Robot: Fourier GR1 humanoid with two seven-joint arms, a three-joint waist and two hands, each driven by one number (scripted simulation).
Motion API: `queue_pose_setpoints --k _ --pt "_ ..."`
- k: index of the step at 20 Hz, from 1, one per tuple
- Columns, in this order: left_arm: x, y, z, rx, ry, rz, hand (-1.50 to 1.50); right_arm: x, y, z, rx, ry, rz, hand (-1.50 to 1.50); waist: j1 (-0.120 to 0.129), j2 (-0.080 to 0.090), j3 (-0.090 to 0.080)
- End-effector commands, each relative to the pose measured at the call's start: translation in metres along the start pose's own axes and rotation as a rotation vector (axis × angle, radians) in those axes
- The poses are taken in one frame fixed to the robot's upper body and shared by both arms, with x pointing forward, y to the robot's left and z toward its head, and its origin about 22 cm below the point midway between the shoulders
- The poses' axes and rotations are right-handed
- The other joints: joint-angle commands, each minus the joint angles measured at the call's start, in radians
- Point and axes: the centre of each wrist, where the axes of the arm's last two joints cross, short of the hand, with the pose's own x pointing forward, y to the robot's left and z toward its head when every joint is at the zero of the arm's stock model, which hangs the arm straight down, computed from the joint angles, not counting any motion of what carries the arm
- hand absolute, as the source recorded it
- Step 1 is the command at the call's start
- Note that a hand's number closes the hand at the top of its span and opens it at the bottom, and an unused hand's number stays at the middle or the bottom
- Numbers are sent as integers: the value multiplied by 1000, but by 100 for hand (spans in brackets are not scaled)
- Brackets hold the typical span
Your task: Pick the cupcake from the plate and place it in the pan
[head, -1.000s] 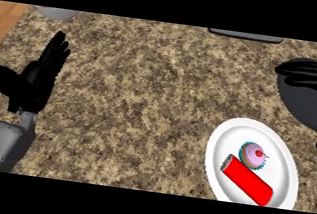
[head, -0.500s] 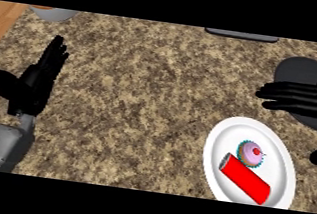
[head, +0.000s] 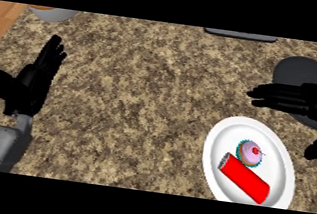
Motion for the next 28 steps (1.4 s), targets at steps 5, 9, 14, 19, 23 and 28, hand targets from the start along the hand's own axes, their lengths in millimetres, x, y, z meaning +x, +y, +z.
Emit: queue_pose_setpoints --k 5,9,14,19,23,28 --pt "7 8 -9 -6 -17 -6 0 -12 15 -20 186 -113 -86 -150 3 1 0" --pt "-6 1 5 4 5 -3 0 -8 16 -29 238 -123 -41 -150 -3 -3 0" --pt "-1 18 -1 -1 4 -10 0 -13 26 -20 249 -132 -8 -150 -10 -4 0" --pt "-5 8 15 38 -7 -4 0 -1 43 -33 278 -66 118 -150 -17 -7 -1" --pt "12 17 6 17 6 12 0 -8 73 -40 315 -27 178 -150 -15 -5 0" --pt "-3 0 0 16 16 0 0 -10 60 -52 350 -10 196 -150 -17 -4 -1"
